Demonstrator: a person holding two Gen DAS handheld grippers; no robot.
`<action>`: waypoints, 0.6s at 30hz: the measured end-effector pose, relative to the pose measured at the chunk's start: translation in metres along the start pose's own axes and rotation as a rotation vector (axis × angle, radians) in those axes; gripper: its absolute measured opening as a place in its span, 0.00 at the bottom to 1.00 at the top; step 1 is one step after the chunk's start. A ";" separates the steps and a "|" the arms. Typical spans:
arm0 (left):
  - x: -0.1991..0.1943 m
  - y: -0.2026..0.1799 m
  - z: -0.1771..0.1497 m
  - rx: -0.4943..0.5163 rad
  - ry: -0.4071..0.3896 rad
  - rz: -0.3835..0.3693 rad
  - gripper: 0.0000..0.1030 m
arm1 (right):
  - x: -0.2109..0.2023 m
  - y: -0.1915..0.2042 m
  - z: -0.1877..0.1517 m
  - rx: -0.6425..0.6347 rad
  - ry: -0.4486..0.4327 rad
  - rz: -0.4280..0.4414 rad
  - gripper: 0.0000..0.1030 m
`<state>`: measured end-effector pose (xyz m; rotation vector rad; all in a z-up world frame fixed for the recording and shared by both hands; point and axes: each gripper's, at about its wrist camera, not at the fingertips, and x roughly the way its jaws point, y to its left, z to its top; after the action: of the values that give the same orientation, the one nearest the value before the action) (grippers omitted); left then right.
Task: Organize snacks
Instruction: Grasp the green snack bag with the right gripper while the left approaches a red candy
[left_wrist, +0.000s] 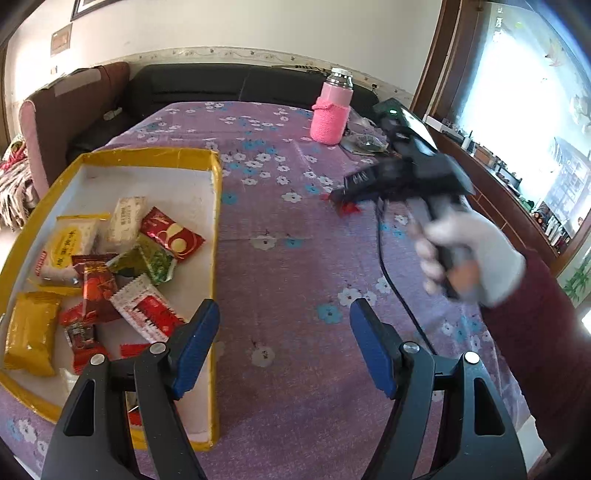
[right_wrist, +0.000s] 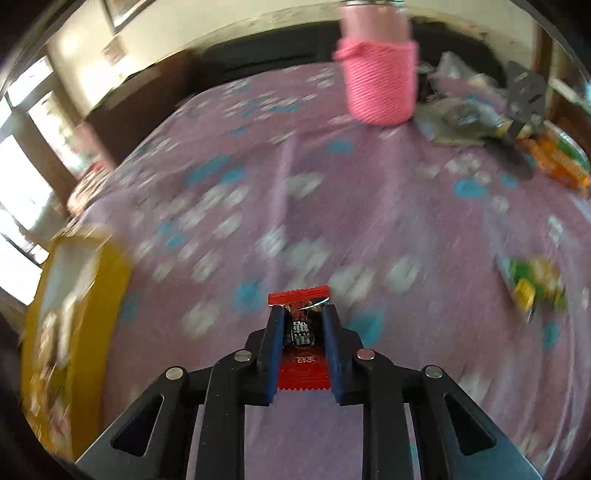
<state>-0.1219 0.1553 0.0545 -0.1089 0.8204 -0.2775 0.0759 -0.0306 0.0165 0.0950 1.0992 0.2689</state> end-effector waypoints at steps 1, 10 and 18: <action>0.000 -0.001 0.000 -0.001 0.003 -0.006 0.71 | -0.006 0.004 -0.008 -0.027 0.025 0.039 0.22; 0.003 -0.008 0.001 -0.021 0.026 -0.047 0.71 | -0.092 -0.115 0.004 0.115 -0.246 -0.163 0.74; 0.005 -0.021 0.003 0.003 0.037 -0.034 0.71 | -0.034 -0.166 0.035 0.235 -0.165 -0.206 0.40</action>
<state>-0.1211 0.1338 0.0570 -0.1153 0.8558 -0.3139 0.1210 -0.1968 0.0272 0.2081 0.9642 -0.0532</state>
